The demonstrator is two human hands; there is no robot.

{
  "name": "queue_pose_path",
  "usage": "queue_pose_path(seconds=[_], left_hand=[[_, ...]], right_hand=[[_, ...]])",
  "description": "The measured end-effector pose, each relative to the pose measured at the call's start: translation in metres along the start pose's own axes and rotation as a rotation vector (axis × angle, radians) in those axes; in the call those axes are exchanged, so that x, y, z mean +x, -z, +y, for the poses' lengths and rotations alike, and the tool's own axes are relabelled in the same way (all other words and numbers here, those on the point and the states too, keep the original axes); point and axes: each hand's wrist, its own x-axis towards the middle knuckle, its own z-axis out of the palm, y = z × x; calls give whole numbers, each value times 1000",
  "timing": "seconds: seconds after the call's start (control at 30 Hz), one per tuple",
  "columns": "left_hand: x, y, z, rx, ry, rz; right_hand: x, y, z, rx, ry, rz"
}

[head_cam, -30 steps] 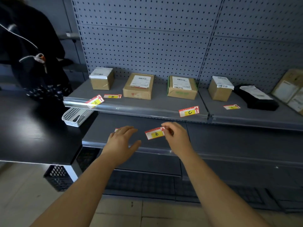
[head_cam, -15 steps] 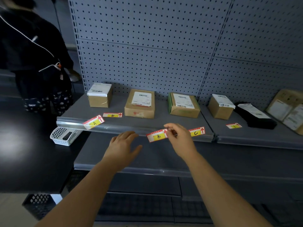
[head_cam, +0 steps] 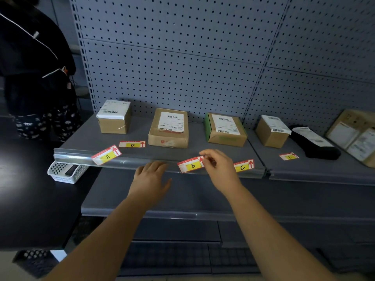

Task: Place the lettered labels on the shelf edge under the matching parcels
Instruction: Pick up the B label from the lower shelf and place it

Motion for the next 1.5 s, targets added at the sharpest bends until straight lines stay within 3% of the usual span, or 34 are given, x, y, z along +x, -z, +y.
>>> queue_pose_path(seconds=[1.5], left_hand=[[29, -9, 4, 75, 92, 13]], right_hand=[[33, -10, 7, 84, 18, -2]])
